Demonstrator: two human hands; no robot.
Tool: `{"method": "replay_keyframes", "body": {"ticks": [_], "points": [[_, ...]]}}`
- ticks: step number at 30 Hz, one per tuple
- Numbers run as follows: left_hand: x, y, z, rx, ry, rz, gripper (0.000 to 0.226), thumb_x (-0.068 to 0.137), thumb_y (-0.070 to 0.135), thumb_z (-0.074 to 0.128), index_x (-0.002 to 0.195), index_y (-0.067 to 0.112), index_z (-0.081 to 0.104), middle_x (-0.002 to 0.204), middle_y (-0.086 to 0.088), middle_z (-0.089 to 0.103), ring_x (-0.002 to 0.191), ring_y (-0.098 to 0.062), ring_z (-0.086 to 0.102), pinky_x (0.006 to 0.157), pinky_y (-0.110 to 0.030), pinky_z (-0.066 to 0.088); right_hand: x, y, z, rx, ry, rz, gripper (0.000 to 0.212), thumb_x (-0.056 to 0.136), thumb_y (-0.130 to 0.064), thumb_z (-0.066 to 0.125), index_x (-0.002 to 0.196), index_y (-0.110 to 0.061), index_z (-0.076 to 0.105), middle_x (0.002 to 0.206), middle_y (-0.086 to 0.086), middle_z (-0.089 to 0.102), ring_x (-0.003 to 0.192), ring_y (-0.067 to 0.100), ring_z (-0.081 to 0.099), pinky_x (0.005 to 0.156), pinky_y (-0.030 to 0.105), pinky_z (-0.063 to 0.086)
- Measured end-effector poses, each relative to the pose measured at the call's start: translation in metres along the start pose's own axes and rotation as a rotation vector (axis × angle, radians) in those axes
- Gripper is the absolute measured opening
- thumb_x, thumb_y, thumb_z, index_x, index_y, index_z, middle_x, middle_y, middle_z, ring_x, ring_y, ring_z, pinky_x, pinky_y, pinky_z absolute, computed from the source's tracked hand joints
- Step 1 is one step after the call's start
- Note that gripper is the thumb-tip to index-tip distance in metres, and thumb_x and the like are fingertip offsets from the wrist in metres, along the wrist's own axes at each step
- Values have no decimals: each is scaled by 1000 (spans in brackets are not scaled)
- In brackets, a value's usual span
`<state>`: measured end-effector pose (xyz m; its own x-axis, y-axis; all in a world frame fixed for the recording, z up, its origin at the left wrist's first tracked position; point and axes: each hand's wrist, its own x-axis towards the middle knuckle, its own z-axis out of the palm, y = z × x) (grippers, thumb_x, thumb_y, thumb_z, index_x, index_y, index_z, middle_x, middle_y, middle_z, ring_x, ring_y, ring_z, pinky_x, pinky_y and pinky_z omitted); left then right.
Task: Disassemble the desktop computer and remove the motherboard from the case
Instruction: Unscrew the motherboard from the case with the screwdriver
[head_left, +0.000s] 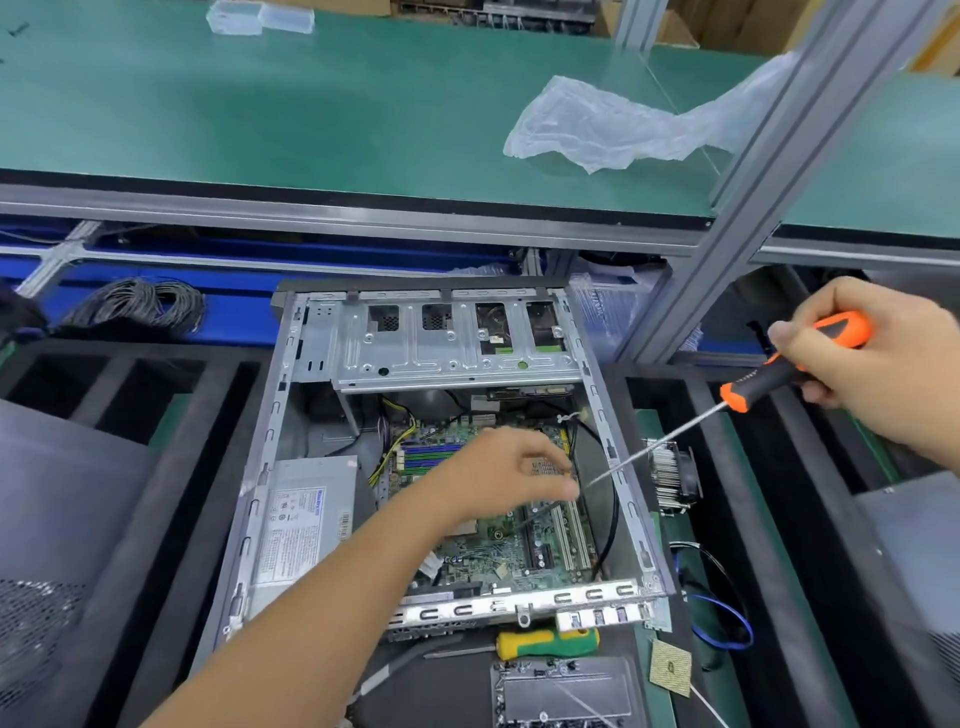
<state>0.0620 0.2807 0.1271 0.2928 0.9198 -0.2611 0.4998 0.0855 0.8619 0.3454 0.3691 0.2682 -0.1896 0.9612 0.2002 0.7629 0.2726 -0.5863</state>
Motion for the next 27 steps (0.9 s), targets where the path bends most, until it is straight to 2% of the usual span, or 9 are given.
{"method": "replay_keyframes", "body": {"ticks": [3,5,7,9,11,14,19,22,27], "points": [[7,10,10,237,-80,117,21,89,39,67,103,24,73,51,21,53,51,15,46,51,-6,30,-10,-30,-2,-78,-11,-126,27,75,-56,58,79,-30,58,54,-10,63,54,9,62,50,19,48],[11,9,16,313,-99,143,20,90,39,67,102,25,73,60,17,53,57,8,49,68,-20,42,-18,-48,-3,-123,-15,-205,27,75,-54,57,78,-27,56,57,-13,63,57,8,59,49,9,41],[13,9,20,368,-107,157,18,90,40,66,101,28,73,66,21,51,61,5,48,75,-29,47,-26,-62,-4,-147,-8,-287,26,76,-50,59,74,-25,55,54,-4,58,61,14,57,49,10,39],[14,10,24,392,-104,193,17,90,40,66,100,29,73,68,23,50,63,5,47,68,-26,42,-32,-69,-4,-167,-4,-361,21,77,-44,64,73,-25,54,53,-2,55,61,16,54,50,11,37],[13,9,27,400,-116,216,17,89,41,67,100,30,73,77,19,57,69,0,49,66,-24,39,-36,-72,-4,-166,-13,-388,20,77,-42,66,75,-26,55,69,-7,60,57,14,52,49,12,36],[12,6,31,380,-158,239,17,88,40,68,100,30,73,93,12,69,77,-3,51,70,-25,46,-43,-69,-4,-150,-53,-370,22,76,-50,63,77,-30,54,71,-8,60,53,17,53,47,19,38],[9,6,34,363,-223,276,18,88,39,69,99,26,74,88,15,62,82,-5,50,78,-33,50,-52,-66,-4,-148,-109,-321,25,76,-58,62,79,-35,54,65,-8,58,50,14,49,49,15,33],[8,5,37,385,-254,301,17,89,40,68,98,26,73,90,13,62,87,-6,49,80,-37,52,-56,-68,-3,-127,-138,-307,28,80,-67,57,81,-39,53,56,-11,55,49,13,50,50,24,37],[9,4,40,393,-277,307,16,87,37,70,96,25,74,88,12,60,87,-8,53,75,-30,47,-63,-75,0,-130,-179,-322,29,81,-69,56,83,-41,53,57,-14,56,47,10,54,46,30,42]]}}
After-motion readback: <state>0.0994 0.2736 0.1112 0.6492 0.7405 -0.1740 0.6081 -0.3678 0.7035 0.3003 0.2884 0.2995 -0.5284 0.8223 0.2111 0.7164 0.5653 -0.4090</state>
